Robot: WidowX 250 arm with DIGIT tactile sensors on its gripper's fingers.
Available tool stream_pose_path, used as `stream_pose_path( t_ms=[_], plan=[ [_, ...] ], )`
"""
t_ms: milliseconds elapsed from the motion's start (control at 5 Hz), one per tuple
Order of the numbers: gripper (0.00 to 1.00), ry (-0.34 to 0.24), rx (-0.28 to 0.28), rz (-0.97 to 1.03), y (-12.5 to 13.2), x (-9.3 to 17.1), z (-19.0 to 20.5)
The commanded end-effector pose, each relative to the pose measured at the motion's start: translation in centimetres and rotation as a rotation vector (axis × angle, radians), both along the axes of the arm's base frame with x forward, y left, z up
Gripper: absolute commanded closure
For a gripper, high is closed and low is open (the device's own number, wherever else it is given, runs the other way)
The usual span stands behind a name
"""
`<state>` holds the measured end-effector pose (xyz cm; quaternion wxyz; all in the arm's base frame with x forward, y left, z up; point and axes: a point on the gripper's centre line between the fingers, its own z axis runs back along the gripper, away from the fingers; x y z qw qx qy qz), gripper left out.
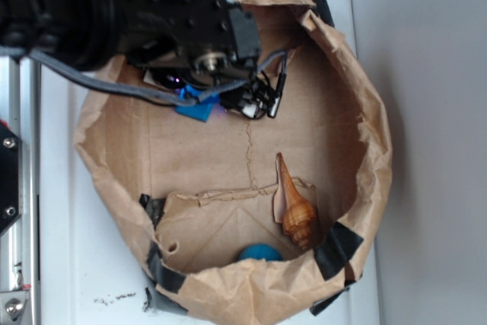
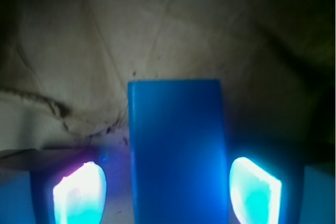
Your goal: Grab the blue block.
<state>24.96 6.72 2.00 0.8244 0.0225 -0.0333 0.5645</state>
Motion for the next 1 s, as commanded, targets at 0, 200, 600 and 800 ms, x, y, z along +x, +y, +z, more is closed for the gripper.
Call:
stream_pose_path(
  t_ms=[0,200,600,800],
  plan=[
    [0.0,-0.069,-0.05,-0.058,-0.4,1.2,-1.0],
    [0.96,-0.103,-0.047,-0.058,-0.7,1.2,-1.0],
    [1.0,-0.175,0.014,0.01,-0.8,1.0,0.3],
    [1.0,-0.193,0.026,0.031,-0.9,0.8,0.8]
  ],
)
